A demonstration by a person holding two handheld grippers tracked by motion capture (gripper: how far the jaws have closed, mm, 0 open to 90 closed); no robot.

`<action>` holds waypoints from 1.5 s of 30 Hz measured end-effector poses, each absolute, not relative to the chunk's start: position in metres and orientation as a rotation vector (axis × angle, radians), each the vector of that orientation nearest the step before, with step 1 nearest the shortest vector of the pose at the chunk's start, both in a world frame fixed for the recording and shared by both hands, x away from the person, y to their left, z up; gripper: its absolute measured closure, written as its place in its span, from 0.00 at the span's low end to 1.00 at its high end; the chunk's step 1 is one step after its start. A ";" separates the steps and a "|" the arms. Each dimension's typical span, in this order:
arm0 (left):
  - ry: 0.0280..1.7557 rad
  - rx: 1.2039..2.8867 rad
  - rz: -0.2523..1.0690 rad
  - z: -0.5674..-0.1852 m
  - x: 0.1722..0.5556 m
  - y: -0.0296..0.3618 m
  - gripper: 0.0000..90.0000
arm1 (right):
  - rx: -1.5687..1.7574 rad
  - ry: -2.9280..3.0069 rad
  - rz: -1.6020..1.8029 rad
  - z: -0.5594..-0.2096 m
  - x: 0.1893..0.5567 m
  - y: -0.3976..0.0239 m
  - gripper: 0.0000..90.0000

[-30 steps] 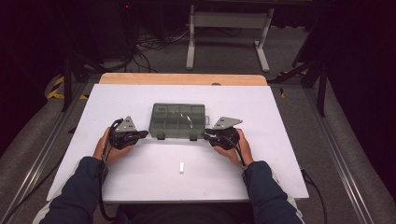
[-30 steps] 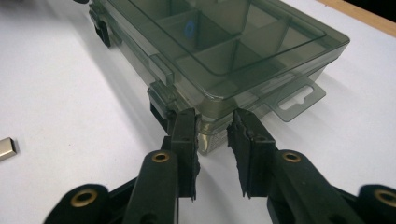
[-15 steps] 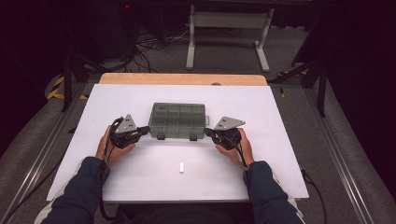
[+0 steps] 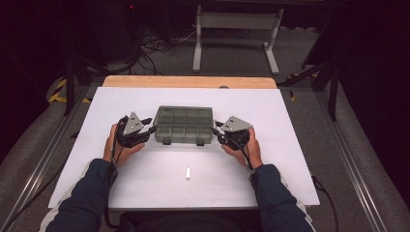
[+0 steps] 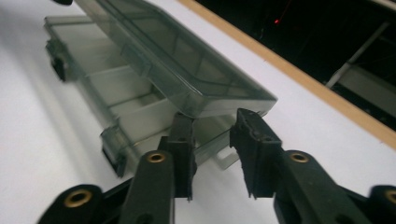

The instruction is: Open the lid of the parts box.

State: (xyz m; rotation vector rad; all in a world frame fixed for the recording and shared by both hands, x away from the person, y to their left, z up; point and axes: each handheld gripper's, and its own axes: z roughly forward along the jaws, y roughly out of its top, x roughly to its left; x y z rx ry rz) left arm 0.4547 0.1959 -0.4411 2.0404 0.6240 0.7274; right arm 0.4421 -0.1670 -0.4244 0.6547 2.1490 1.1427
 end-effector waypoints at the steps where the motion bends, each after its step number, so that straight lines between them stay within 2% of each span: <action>1: 0.622 2.032 0.744 -0.439 0.456 0.195 0.68 | 0.654 2.130 1.137 -0.423 0.443 -0.167 0.70; 5: 0.620 2.012 0.771 -0.434 0.460 0.194 0.64 | 0.612 2.102 1.105 -0.419 0.446 -0.164 0.65; 8: 0.605 2.015 0.788 -0.426 0.464 0.193 0.64 | 0.582 2.076 1.103 -0.415 0.449 -0.164 0.65; 15: 0.554 2.015 0.814 -0.402 0.478 0.191 0.68 | 0.554 2.042 1.136 -0.395 0.462 -0.165 0.70; 21: 0.515 2.020 0.795 -0.388 0.490 0.190 0.76 | 0.541 2.045 1.161 -0.381 0.474 -0.165 0.75; 26: 0.502 2.023 0.764 -0.384 0.501 0.190 0.82 | 0.538 2.075 1.174 -0.375 0.489 -0.165 0.84; 38: 0.545 1.987 0.696 -0.381 0.531 0.192 0.84 | 0.621 2.070 1.263 -0.368 0.517 -0.169 0.90; 45: 0.627 1.978 0.663 -0.391 0.546 0.188 0.83 | 0.755 2.043 1.368 -0.379 0.536 -0.170 0.91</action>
